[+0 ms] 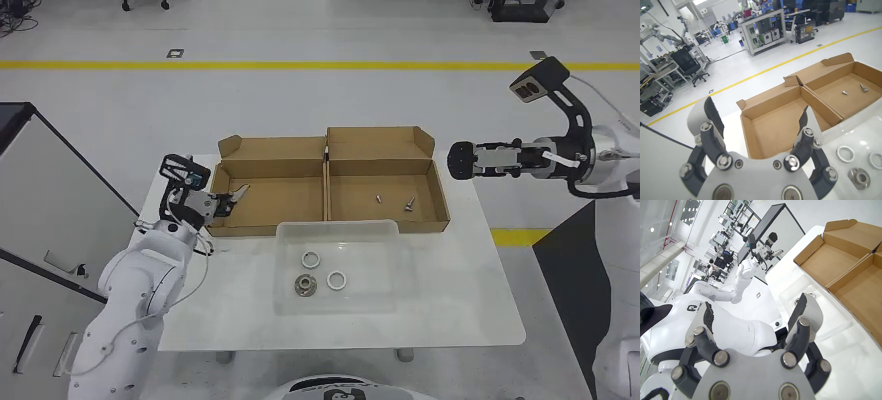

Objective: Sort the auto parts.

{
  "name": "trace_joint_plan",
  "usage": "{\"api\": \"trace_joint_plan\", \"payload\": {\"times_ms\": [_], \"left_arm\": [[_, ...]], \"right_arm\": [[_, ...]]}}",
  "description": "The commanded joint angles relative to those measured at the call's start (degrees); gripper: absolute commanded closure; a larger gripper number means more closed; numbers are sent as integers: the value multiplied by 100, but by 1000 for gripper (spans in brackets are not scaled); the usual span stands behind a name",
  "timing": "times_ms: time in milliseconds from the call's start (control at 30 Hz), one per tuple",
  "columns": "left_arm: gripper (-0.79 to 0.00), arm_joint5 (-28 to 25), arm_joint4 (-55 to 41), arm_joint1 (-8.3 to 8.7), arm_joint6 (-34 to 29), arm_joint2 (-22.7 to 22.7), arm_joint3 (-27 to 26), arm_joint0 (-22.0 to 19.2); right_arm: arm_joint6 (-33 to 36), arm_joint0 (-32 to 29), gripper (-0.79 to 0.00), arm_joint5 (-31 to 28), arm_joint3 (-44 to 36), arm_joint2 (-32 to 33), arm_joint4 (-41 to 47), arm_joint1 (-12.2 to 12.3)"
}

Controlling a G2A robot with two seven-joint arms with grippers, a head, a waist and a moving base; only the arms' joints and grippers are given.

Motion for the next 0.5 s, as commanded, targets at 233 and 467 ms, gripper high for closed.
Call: {"api": "trace_joint_plan", "payload": {"times_ms": [233, 467], "left_arm": [[-785, -435, -91, -50, -3166, 1086, -272, -1341], [-785, -1052, -777, -129, -3991, 1893, -64, -2252]], "right_arm": [[0, 0, -785, 0, 0, 0, 0, 0], [0, 0, -785, 0, 0, 0, 0, 0]]}}
